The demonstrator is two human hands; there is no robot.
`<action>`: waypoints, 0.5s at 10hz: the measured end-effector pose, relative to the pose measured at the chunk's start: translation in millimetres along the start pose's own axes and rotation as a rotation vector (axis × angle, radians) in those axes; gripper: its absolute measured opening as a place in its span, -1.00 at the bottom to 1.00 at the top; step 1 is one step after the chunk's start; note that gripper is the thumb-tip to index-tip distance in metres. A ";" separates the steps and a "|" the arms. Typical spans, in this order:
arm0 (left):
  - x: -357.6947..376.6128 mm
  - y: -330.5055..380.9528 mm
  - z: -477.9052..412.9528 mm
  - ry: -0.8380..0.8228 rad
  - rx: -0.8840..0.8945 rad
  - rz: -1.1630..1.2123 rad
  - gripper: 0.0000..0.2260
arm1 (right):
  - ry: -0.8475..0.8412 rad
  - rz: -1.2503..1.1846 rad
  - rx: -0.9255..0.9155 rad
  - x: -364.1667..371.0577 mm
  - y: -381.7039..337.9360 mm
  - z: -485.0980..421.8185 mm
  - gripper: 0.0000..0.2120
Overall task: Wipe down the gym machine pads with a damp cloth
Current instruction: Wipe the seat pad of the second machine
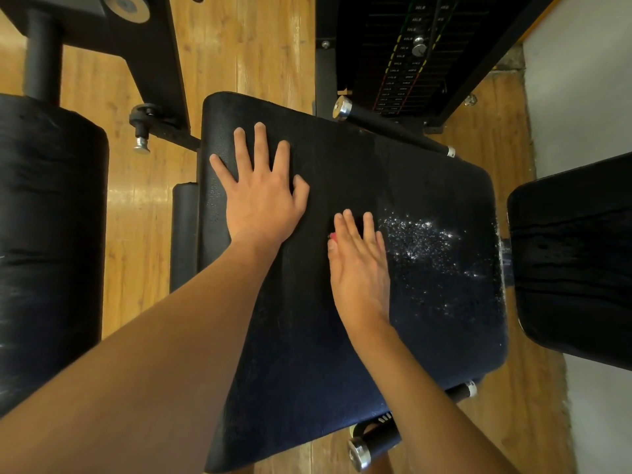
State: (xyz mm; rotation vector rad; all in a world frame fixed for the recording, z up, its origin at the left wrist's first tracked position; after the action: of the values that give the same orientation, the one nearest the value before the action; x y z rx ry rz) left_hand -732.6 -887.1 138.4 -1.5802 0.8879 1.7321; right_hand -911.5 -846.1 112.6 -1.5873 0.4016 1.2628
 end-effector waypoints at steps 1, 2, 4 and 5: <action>0.6 -0.6 -0.3 -0.002 -0.001 -0.003 -0.48 | 0.018 -0.005 0.012 1.6 -0.6 3.2 -0.55; 0.0 -0.5 -0.7 0.005 0.000 -0.002 -0.48 | 0.021 -0.028 0.015 0.8 2.0 -9.9 -0.55; 0.3 -1.1 -1.4 0.013 0.003 -0.003 -0.49 | 0.003 -0.033 0.003 -3.0 5.1 -25.9 -0.55; 0.5 -1.2 -2.3 0.018 0.002 0.002 -0.49 | -0.011 -0.013 -0.006 -1.2 3.4 -14.9 -0.54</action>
State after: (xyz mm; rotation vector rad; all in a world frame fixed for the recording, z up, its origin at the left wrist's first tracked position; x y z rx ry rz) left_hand -730.3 -888.3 137.7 -1.5965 0.8993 1.7208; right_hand -906.8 -860.6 110.9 -1.5848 0.3805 1.2637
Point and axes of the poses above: each hand's wrist, its own z-axis away from the middle knuckle, its own x-axis out of the palm, y = z × x, the point moved 8 cm from there along -z, towards the middle knuckle, and after that the axes turned 13 degrees about -x, right-handed, at the moved point
